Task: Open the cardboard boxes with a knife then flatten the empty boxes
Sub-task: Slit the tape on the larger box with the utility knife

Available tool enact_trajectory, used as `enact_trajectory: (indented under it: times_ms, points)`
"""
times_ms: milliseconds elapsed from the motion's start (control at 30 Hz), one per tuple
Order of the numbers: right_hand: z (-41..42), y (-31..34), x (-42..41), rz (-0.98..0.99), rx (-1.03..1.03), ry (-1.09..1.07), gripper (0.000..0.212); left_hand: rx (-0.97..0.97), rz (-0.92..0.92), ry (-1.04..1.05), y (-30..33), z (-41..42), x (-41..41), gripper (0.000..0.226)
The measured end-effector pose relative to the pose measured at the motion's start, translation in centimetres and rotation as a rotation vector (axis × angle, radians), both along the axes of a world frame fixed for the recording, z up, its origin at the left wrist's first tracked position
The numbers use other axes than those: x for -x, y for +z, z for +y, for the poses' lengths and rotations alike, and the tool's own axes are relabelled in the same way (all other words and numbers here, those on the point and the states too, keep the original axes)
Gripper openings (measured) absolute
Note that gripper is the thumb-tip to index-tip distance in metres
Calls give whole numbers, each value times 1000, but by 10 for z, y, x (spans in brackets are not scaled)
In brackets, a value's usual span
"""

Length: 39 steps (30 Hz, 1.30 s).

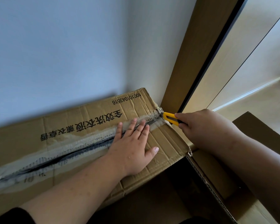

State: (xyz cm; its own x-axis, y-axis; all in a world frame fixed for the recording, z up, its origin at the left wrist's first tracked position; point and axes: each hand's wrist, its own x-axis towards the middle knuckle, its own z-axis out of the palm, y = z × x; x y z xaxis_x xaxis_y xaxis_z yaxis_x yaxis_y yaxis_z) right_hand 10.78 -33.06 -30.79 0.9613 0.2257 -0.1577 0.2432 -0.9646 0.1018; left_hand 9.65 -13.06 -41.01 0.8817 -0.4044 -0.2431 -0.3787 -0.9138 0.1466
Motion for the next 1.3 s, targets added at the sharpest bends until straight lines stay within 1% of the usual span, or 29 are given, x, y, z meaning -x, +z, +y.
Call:
enact_trajectory:
  times_ms: [267, 567, 733, 867, 1000, 1067, 1167, 1300]
  points:
    - [-10, 24, 13, 91, 5, 2, 32, 0, -12, -25, 0, -3, 5, 75]
    - [-22, 33, 35, 126, -38, -43, 34, 7, -28, -8, -2, 0, 7, 76]
    - [-35, 30, 46, 123, -128, -154, 32, 15, -59, -5, -1, 1, 9, 75]
    - [-39, 20, 55, 121, -124, -236, 28, 28, -63, 7, 1, 2, 10, 75]
    - [-42, 18, 55, 223, -116, -312, 19, 78, -82, 33, 5, 7, 14, 72]
    - [-46, 16, 55, 183, -86, -346, 17, 110, -97, 39, 8, 13, 17, 69]
    - [-39, 17, 53, 113, -134, -389, 22, 125, -157, 58, 12, 29, 20, 63]
    - [4, 19, 50, 169, -313, -381, 39, 110, -247, 114, 16, 63, 29, 52]
